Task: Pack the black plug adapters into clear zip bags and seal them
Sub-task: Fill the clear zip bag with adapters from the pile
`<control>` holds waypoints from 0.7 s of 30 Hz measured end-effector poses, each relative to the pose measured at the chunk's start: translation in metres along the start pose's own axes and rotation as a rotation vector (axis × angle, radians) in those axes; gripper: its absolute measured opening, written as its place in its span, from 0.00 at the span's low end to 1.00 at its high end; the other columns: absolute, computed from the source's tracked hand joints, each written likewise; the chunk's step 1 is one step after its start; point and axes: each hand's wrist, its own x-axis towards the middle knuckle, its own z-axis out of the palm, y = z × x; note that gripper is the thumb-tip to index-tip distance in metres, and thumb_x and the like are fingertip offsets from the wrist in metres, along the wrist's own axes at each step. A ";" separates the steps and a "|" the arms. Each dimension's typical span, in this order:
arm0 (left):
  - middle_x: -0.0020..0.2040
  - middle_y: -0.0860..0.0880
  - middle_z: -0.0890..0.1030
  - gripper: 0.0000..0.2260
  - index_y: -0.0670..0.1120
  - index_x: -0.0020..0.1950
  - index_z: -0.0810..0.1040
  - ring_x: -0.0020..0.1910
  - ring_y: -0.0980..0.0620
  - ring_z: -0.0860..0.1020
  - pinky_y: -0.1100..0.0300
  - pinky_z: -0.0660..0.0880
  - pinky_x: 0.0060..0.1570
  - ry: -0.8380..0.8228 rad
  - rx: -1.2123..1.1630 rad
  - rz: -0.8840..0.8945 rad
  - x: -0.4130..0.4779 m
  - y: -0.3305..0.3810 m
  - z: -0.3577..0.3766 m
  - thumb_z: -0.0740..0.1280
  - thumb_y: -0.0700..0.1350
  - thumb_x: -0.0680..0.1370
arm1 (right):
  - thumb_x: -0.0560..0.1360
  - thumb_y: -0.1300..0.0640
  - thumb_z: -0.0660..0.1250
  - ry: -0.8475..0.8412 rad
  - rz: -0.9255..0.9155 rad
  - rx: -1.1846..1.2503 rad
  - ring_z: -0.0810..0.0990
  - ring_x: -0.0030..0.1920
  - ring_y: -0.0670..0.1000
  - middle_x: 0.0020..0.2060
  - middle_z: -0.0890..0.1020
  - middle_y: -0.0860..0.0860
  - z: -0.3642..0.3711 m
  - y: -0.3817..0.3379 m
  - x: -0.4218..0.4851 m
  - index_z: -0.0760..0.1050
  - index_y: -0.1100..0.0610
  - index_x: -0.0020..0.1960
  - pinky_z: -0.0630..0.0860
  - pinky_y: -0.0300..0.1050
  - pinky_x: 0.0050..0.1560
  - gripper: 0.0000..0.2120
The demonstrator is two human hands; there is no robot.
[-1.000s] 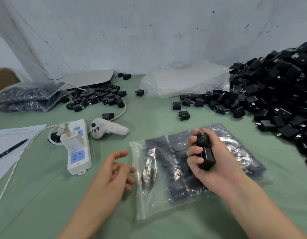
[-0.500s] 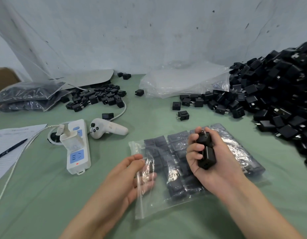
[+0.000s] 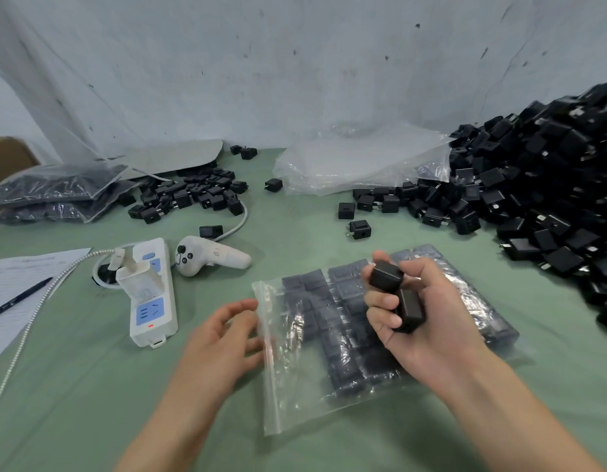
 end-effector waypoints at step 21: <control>0.40 0.46 0.83 0.19 0.48 0.58 0.79 0.35 0.50 0.79 0.61 0.76 0.33 -0.347 0.043 0.275 -0.024 0.012 0.025 0.72 0.56 0.72 | 0.75 0.51 0.72 -0.442 -0.691 -1.823 0.75 0.39 0.35 0.56 0.71 0.26 0.008 0.013 -0.020 0.62 0.23 0.69 0.68 0.32 0.39 0.34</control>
